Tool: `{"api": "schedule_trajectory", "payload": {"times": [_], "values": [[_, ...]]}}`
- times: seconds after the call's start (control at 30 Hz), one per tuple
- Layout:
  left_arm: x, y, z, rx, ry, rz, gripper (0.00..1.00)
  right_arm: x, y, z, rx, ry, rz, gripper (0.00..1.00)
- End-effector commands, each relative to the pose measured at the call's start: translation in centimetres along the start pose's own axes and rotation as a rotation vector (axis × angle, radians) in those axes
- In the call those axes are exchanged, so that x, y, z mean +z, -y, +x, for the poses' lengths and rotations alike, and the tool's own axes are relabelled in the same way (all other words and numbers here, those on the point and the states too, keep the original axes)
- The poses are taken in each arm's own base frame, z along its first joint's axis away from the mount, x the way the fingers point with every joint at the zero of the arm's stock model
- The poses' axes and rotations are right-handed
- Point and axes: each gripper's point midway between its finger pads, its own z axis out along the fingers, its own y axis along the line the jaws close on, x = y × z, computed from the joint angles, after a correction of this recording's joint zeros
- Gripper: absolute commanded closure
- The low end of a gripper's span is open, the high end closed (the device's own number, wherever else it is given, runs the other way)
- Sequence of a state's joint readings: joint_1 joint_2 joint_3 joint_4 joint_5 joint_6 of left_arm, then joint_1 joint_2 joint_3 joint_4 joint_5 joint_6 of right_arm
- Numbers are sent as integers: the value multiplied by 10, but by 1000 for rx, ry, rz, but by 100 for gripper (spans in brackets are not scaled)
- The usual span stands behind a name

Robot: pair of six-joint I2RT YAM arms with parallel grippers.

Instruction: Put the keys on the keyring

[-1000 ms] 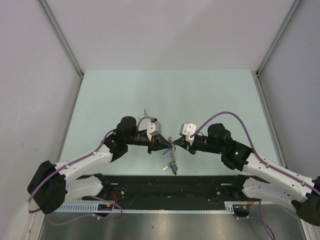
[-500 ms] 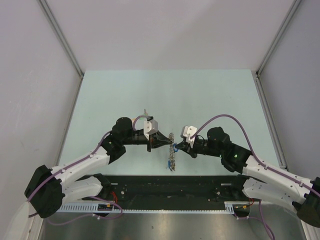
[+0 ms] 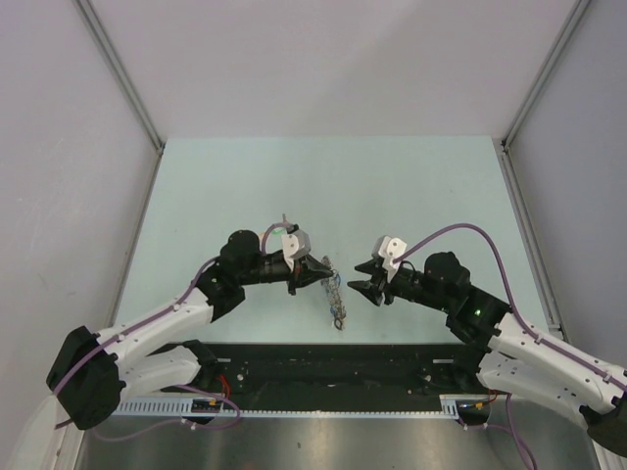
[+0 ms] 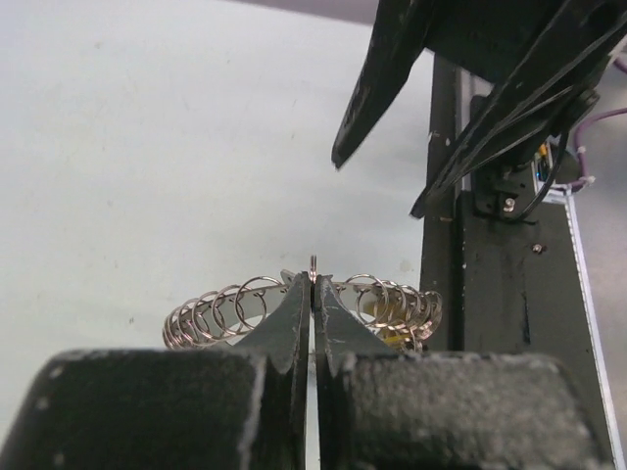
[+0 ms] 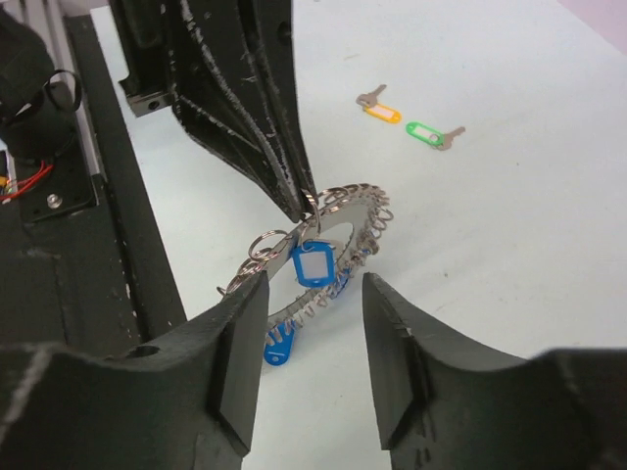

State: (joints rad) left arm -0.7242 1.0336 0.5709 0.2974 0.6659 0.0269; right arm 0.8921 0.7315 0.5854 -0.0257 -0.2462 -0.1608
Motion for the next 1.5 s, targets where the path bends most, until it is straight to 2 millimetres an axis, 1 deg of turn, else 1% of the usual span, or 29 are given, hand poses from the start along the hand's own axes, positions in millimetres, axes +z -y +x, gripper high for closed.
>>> {"api": "schedule_trajectory", "payload": {"times": [0.0,0.07,0.1,0.17,0.2,0.23,0.27,0.33,0.37,0.43,0.47,0.5,0.57,0.6,0.67,0.7,0.73,0.77,0.83,0.87,0.9,1.03,1.07,1.13,1.2,1.23,1.27,1.33,1.47], "values": [[-4,-11,-31,61,44,-73,100,-1,16,-14,88,45,104,50],[-6,-16,-30,63,38,-106,100,-2,21,-16,118,48,137,46],[-7,-18,-28,59,35,-120,100,-4,24,-11,152,22,163,41],[-9,-22,-30,46,39,-152,100,-6,25,-8,187,11,181,36],[-10,-24,-32,44,43,-166,99,-8,25,-4,214,-7,189,26],[-11,-25,-35,44,48,-180,100,-9,27,-1,227,-13,204,25],[-13,-30,-34,30,48,-214,100,-9,27,0,236,-20,206,24],[-16,-33,-32,17,40,-243,100,-10,27,5,259,-36,212,22],[-18,-36,-30,2,34,-265,100,-10,27,5,268,-35,220,14],[-21,-38,-29,1,32,-286,100,-10,32,5,290,-31,250,4],[-22,-38,-26,-36,25,-298,100,-10,34,2,298,-17,261,1],[-23,-39,-28,-38,25,-306,100,-11,43,2,312,-7,316,0],[-25,-42,-25,-51,7,-332,100,-11,50,-6,379,43,366,0],[-27,-43,-27,-52,5,-339,99,-12,54,-10,391,63,388,0],[-29,-45,-24,-60,-18,-359,100,-11,55,-19,389,102,382,0],[-31,-48,-26,-60,-19,-378,100,-10,57,-24,381,122,385,0],[-32,-49,-26,-61,-22,-388,100,-9,58,-23,367,122,387,0],[-34,-50,-24,-65,-30,-399,100,-8,60,-28,341,142,385,0],[-36,-53,-22,-70,-38,-419,100,-6,60,-28,342,155,379,0],[-37,-53,-20,-76,-46,-425,100,-6,62,-35,347,193,385,0],[-38,-54,-20,-77,-49,-434,100,-5,63,-30,364,198,399,0],[-45,-58,-14,-79,-89,-470,100,0,66,-30,377,230,406,1],[-47,-58,-16,-75,-87,-475,100,3,67,-26,384,218,408,0],[-51,-58,-16,-71,-96,-485,99,7,66,-26,406,222,401,0],[-53,-58,-18,-73,-100,-490,100,11,67,-21,428,212,407,0],[-55,-59,-15,-51,-129,-490,100,11,70,-21,434,214,419,0],[-56,-59,-18,-45,-131,-494,100,13,71,-18,436,207,424,0],[-60,-57,-17,-42,-154,-494,100,13,76,-17,455,212,441,0],[-70,-51,-25,-49,-137,-506,100,13,77,-16,443,203,432,0]]}}
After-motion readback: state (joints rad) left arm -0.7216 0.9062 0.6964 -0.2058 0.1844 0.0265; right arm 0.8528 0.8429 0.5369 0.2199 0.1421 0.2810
